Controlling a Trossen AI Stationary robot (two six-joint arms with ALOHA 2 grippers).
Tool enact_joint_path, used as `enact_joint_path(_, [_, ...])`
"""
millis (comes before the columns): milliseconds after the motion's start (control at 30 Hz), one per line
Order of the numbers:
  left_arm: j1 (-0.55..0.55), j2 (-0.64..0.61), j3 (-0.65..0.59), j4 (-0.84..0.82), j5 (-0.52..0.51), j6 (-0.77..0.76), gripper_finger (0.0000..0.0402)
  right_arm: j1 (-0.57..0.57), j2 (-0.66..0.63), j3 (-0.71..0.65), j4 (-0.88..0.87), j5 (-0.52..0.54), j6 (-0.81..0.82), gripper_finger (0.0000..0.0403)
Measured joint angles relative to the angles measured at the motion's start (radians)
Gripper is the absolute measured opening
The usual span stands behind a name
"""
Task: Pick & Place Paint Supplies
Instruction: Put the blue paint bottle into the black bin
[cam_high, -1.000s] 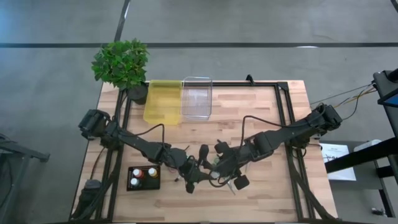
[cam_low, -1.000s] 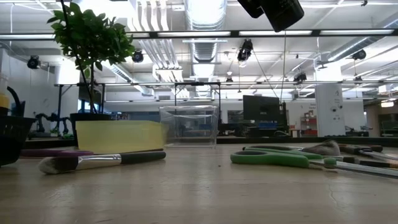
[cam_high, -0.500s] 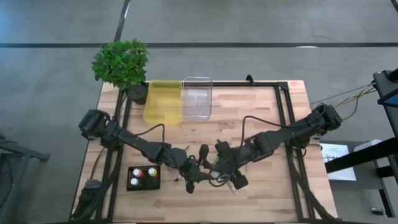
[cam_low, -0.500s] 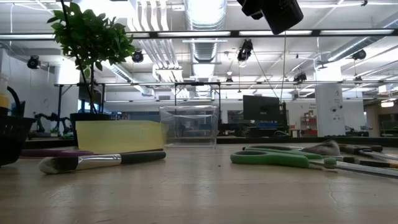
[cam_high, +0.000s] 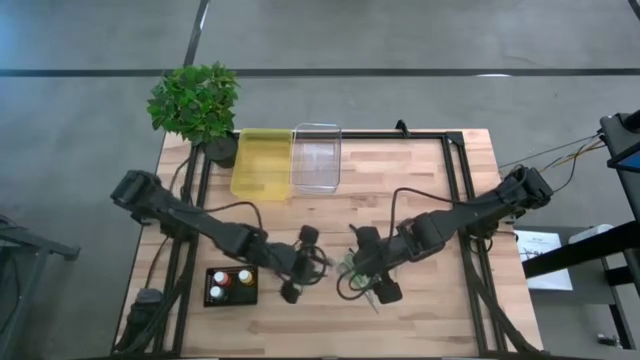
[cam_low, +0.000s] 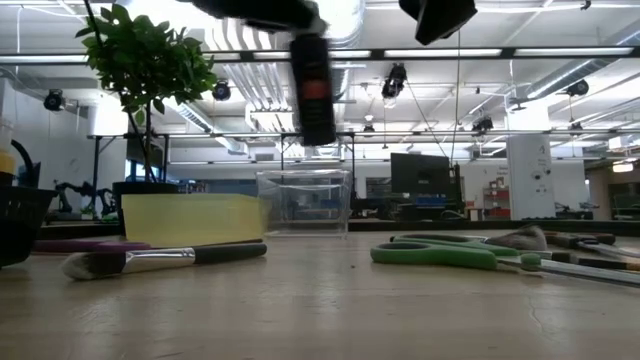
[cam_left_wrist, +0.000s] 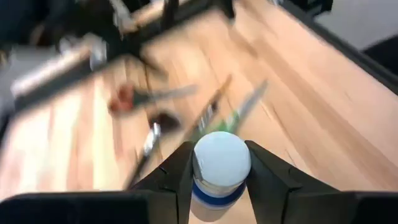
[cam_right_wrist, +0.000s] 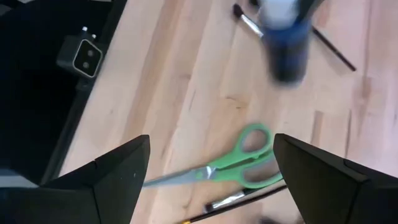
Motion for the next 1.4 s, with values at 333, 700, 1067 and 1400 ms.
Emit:
enact_joint_path(333, [-0.216, -0.267, -0.165, -0.091, -0.328, -0.314, 0.0115, 0.030, -0.002, 0.000, 0.004, 0.048, 0.065, 0.0341])
enact_joint_path(700, [-0.466, -0.443, -0.329, -0.139, -0.542, -0.708, 0.0115, 0.034, -0.002, 0.000, 0.026, 0.073, 0.103, 0.0341])
enact_joint_path(1067, [-0.661, -0.442, -0.319, -0.196, -0.556, -0.925, 0.0115, 0.046, -0.002, 0.000, 0.026, 0.073, 0.136, 0.0341])
enact_joint_path(1400, [-0.710, -0.404, -0.325, -0.215, -0.535, -1.028, 0.0115, 0.065, -0.002, 0.000, 0.028, 0.088, 0.158, 0.0341])
